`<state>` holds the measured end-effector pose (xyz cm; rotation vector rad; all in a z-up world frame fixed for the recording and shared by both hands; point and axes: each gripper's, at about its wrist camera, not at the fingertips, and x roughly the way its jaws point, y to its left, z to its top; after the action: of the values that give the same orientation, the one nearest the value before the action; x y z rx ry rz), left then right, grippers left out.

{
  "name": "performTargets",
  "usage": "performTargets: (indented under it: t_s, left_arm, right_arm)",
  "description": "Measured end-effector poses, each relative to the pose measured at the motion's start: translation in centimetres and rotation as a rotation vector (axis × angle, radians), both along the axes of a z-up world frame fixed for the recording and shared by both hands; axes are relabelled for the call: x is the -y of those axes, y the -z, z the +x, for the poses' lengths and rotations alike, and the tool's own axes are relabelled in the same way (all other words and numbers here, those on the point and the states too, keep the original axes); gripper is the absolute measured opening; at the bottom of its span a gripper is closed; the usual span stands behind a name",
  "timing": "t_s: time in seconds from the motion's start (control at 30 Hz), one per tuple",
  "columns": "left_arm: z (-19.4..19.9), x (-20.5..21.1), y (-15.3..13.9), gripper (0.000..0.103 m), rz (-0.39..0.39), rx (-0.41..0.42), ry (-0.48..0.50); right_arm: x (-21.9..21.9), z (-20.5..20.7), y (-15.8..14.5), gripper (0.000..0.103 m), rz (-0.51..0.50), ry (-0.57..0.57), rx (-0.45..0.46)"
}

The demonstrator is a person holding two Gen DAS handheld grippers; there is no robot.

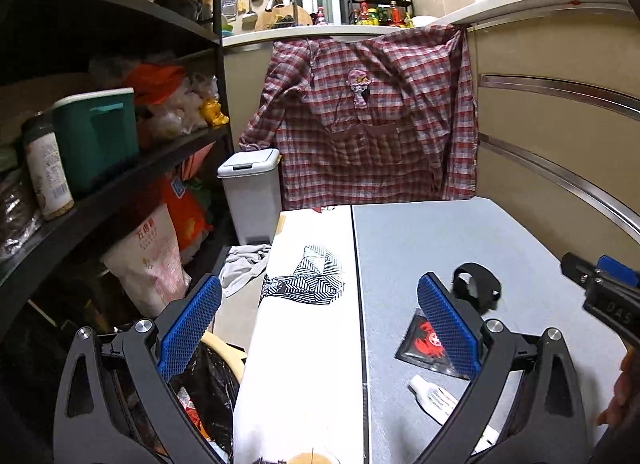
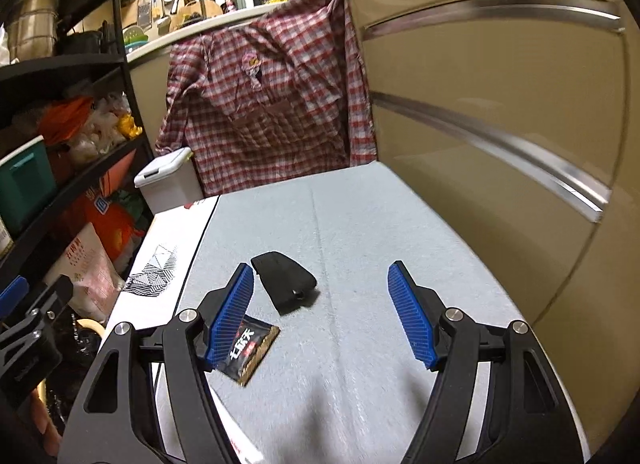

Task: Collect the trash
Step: 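Close the right tool on the black fabric strap and lift it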

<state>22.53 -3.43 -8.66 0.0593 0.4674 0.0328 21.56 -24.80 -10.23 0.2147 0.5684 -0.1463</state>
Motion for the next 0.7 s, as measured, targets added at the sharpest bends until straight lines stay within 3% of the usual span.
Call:
performTargets:
  t_s: [0.37,0.7]
  left_arm:
    - [3.8,-1.6,2.5,0.095,-0.038,-0.022,-0.041]
    - [5.4,-1.6,4.1,0.095,-0.064,-0.045,-0.039]
  right_arm:
    - [-3.9,8.3,4.1,0.071,-0.083,-0.111,-0.073]
    - [-4.9,10.6,6.2,0.069,-0.115,-0.11,-0.119]
